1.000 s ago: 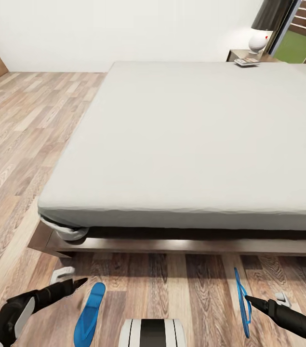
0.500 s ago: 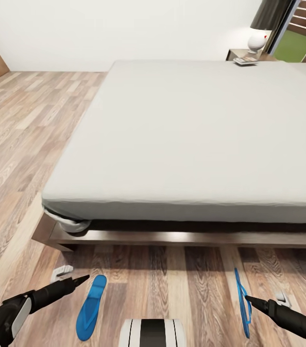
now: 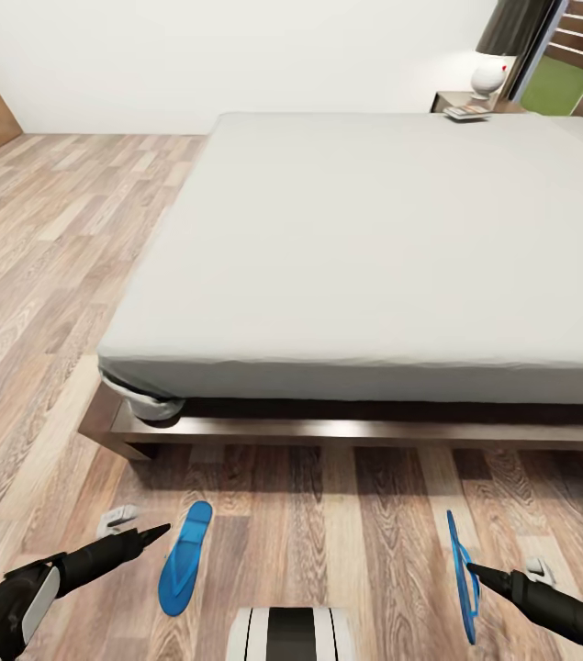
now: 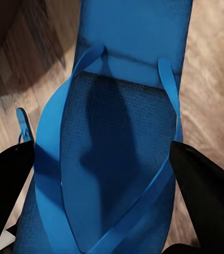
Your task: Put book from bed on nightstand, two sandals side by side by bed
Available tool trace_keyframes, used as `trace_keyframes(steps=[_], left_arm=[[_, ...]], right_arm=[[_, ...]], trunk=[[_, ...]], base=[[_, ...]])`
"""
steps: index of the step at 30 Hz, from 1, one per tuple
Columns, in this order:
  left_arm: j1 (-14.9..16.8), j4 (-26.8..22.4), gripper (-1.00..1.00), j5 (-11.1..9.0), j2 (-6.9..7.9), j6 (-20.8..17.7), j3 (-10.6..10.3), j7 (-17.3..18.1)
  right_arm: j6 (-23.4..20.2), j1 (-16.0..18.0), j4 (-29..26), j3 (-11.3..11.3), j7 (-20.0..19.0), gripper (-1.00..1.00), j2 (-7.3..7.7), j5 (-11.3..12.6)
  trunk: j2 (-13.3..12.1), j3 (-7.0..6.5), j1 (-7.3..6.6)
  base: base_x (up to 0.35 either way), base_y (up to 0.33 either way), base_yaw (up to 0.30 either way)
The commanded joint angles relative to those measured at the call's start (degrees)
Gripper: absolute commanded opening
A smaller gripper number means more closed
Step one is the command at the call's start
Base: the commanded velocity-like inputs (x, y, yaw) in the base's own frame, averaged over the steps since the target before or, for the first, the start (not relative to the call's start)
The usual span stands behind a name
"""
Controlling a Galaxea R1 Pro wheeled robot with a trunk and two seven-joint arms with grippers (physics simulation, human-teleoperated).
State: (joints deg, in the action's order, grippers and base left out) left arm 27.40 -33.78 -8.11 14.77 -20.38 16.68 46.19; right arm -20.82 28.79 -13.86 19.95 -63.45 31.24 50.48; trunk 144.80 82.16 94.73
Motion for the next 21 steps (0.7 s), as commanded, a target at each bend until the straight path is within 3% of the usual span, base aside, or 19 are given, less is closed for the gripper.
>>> trace_keyframes(steps=[1,21], left_arm=[[0.0,0.0,1.0,-0.4,-0.01,-0.5,0.0,0.1],[0.0,0.0,1.0,-0.4,-0.01,-0.5,0.0,0.2]], right_arm=[[-0.5,0.0,0.0,0.3,-0.1,-1.0,0.05,0.6],[-0.4,0.0,-0.1,0.3,0.2,-1.0,0.01,0.5]], trunk=[[0.0,0.04,-0.01],[0.0,0.04,-0.01]], base=[[-0.001,0.263,0.0],[0.0,0.282,0.0]])
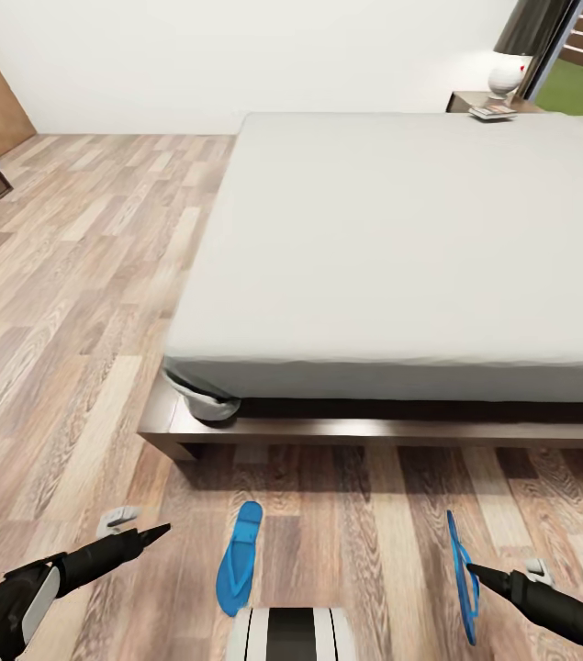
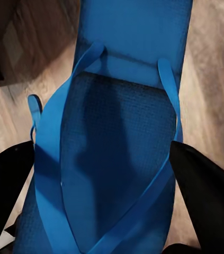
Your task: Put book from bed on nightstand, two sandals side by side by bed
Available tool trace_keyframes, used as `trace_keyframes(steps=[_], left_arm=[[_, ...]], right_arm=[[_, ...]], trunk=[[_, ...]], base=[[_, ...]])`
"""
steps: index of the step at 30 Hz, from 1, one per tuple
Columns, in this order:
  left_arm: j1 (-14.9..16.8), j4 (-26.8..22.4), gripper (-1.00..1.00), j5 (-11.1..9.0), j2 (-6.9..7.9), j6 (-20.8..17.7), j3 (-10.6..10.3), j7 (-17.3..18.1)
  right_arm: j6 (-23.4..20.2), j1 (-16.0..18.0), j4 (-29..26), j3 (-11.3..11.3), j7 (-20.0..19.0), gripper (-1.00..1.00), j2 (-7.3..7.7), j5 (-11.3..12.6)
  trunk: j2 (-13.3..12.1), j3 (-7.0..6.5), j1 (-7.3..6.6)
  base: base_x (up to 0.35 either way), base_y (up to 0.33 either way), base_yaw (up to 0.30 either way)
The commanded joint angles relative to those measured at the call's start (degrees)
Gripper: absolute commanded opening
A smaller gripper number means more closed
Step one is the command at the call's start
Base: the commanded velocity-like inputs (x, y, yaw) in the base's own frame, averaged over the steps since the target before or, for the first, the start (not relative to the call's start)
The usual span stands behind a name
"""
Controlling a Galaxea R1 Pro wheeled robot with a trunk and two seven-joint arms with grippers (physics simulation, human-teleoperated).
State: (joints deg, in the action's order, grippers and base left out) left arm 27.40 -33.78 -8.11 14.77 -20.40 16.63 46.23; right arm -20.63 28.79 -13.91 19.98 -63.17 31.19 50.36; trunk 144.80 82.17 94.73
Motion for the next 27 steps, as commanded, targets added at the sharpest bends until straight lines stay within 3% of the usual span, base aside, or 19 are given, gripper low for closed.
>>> trace_keyframes(steps=[1,5,16,21,22,27], left_arm=[[0.0,0.0,1.0,-0.4,0.0,-0.5,0.1,0.1],[0.0,0.0,1.0,-0.4,0.0,-0.5,0.1,0.2],[0.0,0.0,1.0,-0.4,-0.03,-0.5,0.0,0.2],[0.0,0.0,1.0,-0.4,-0.07,-0.4,0.0,0.2],[0.0,0.1,1.0,-0.4,-0.06,-0.4,0.0,0.2],[-0.5,0.1,1.0,-0.5,-0.01,0.0,0.0,0.3]], right_arm=[[-0.3,0.0,0.0,0.3,0.1,-1.0,0.03,0.5],[0.1,0.0,0.0,0.3,3.9,-1.0,0.01,0.4],[0.5,0.0,-3.7,0.2,23.3,-1.0,0.01,0.3],[0.6,0.0,-8.4,0.2,26.7,-1.0,0.01,0.1],[0.6,0.0,-9.3,0.2,28.5,-1.0,0.01,0.1],[0.6,0.0,-17.1,0.3,47.5,-1.0,-0.14,0.0]], trunk=[[0.0,0.04,-0.01],[0.0,0.04,-0.01],[0.0,0.04,-0.01],[0.0,0.04,-0.01],[0.0,0.04,-0.01],[0.0,0.04,-0.01]], base=[[0.0,0.284,0.0],[0.0,0.284,0.0],[0.0,0.284,0.0],[0.0,0.284,0.0],[0.0,0.284,0.0],[0.0,0.284,0.0]])
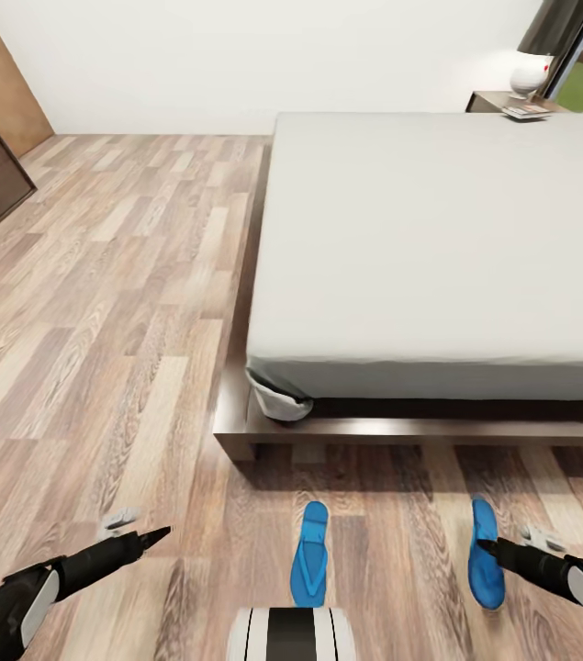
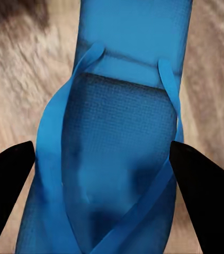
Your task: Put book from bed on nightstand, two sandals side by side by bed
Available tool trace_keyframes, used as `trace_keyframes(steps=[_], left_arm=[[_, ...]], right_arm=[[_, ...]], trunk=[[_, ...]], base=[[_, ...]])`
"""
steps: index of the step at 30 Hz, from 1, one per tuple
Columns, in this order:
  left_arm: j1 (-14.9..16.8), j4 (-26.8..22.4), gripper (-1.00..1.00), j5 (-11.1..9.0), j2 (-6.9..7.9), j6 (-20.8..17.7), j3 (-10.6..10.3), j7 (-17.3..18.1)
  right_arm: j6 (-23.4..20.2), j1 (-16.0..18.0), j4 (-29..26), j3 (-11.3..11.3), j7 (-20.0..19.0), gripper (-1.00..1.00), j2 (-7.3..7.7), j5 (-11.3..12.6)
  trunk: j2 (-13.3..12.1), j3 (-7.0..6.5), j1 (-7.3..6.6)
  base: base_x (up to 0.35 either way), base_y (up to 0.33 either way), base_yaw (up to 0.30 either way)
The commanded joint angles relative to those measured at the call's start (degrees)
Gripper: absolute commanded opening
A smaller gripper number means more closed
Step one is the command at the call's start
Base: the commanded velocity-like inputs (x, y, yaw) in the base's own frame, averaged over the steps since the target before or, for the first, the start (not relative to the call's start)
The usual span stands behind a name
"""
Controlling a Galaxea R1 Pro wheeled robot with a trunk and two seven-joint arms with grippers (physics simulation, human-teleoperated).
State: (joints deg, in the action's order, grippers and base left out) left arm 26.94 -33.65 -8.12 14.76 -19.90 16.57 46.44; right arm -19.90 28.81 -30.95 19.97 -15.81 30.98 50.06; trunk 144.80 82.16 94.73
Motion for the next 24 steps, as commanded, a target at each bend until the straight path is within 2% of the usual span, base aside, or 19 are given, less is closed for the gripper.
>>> trace_keyframes(steps=[1,2,5,7,9,11,14,19,21,23,24], left_arm=[[-0.1,0.1,1.0,-0.5,0.0,0.0,0.1,0.1],[-0.2,0.5,1.0,-0.5,0.02,0.7,0.1,0.1],[-0.3,3.4,1.0,-0.6,0.2,2.7,0.3,0.1],[-0.3,5.0,1.0,-0.6,0.26,3.9,0.4,0.1],[-0.3,7.0,1.0,-0.6,0.26,5.9,0.3,0.1],[-0.3,8.5,1.0,-0.6,0.22,8.0,0.3,0.1],[-0.3,9.1,1.0,-0.6,0.14,9.3,0.3,0.1],[-0.3,9.3,1.0,-0.6,-0.05,9.6,0.2,0.1],[-0.3,9.6,1.0,-0.6,-0.07,9.7,0.2,0.1],[-0.3,9.9,1.0,-0.5,-0.08,9.7,0.2,0.1],[-0.3,10.0,1.0,-0.5,-0.08,9.7,0.2,0.1]], right_arm=[[-0.1,0.0,-1.6,0.3,2.0,-1.0,0.04,0.1],[-0.1,0.0,-3.2,0.3,3.4,-1.0,0.01,-0.2],[-0.2,0.0,-7.4,0.5,5.6,-1.0,-0.05,-3.3],[-0.4,0.0,-8.3,0.4,7.8,-1.0,-0.11,-7.3],[-0.8,0.0,-8.7,0.5,15.2,-1.0,-0.13,-11.2],[-1.0,0.0,-8.9,0.5,18.8,-1.0,-0.29,-12.3],[-1.1,0.0,-8.7,0.5,20.2,-1.0,-0.96,-12.7],[-3.9,0.0,-8.5,0.6,20.1,-1.0,-1.11,-12.4],[-5.3,0.0,-8.6,0.6,18.7,-1.0,-1.1,-12.2],[-5.8,0.0,-8.5,0.6,13.6,-1.0,-1.1,-12.1],[-5.9,0.0,-8.5,0.6,8.3,-1.0,-1.1,-12.1]], trunk=[[0.0,0.04,-0.01],[0.0,0.04,-0.01],[0.0,0.04,-0.01],[0.0,0.04,-0.01],[0.0,0.04,-0.01],[0.0,0.04,-0.01],[0.0,0.04,-0.01],[0.0,0.04,-0.01],[0.0,0.04,-0.01],[0.0,0.04,-0.01],[0.0,0.04,-0.01]], base=[[0.0,0.284,0.0],[0.0,0.284,0.0],[0.0,0.284,0.0],[0.0,0.284,0.0],[0.0,0.284,0.0],[0.0,0.284,0.0],[0.0,0.284,0.0],[0.0,0.284,0.0],[0.0,0.284,0.0],[0.0,0.284,0.0],[0.0,0.284,0.0]])
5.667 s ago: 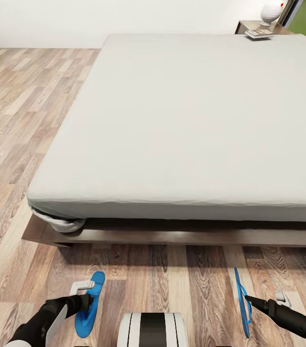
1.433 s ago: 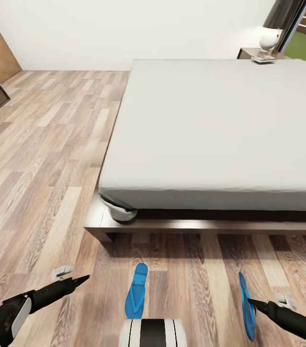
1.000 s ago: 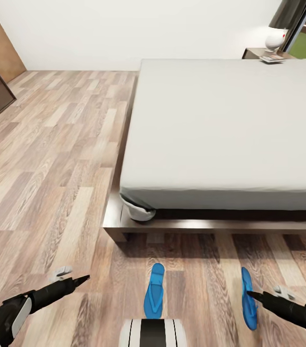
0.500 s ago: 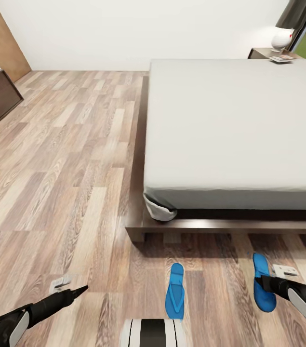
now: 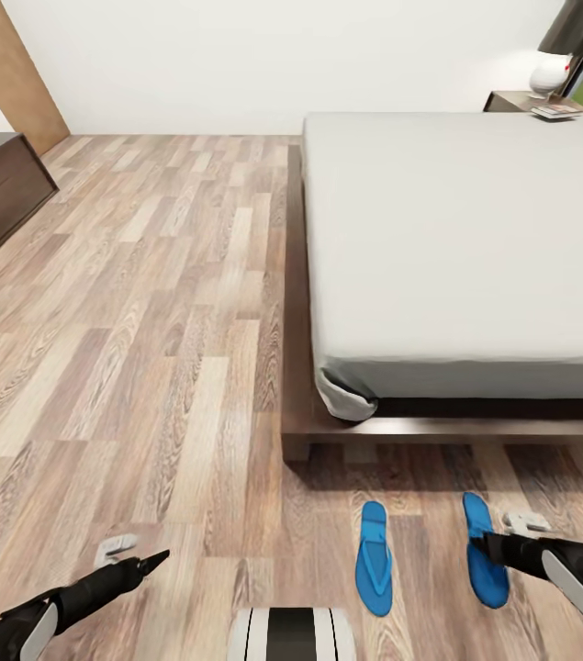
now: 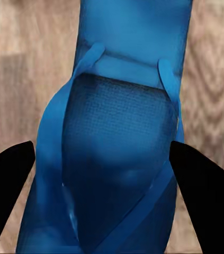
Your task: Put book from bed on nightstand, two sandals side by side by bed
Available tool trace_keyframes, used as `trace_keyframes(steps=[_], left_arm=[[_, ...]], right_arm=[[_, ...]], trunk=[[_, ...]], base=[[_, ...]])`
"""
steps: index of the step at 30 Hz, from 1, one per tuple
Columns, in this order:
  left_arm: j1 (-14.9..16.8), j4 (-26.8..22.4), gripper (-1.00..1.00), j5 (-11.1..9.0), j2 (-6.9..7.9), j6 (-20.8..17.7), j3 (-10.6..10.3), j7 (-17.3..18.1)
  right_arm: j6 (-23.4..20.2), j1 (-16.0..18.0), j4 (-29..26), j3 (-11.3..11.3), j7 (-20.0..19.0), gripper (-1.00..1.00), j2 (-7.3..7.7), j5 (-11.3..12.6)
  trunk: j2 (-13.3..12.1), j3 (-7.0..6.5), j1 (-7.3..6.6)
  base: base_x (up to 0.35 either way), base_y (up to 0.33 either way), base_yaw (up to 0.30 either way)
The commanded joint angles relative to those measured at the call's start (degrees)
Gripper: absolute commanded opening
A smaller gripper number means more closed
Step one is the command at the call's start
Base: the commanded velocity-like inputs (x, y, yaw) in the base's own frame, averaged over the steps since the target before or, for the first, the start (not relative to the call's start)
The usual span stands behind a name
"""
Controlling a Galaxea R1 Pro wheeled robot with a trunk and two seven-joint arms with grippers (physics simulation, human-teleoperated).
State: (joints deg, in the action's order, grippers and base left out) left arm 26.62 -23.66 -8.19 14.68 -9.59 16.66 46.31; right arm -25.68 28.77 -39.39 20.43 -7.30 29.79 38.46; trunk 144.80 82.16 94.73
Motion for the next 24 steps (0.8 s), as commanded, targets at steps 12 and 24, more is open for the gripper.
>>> trace_keyframes(steps=[12,24], left_arm=[[0.0,0.1,1.0,-0.4,-0.07,-0.6,0.1,0.2],[0.0,0.1,1.0,-0.4,-0.18,-0.5,0.0,0.0]], right_arm=[[-0.8,0.1,3.1,0.2,-14.7,-1.0,0.09,-1.3],[-0.3,0.1,2.9,0.3,5.4,-1.0,0.09,-4.0]], trunk=[[0.0,0.04,-0.01],[0.0,0.04,-0.01]], base=[[0.0,0.264,0.0],[0.0,0.01,0.0]])
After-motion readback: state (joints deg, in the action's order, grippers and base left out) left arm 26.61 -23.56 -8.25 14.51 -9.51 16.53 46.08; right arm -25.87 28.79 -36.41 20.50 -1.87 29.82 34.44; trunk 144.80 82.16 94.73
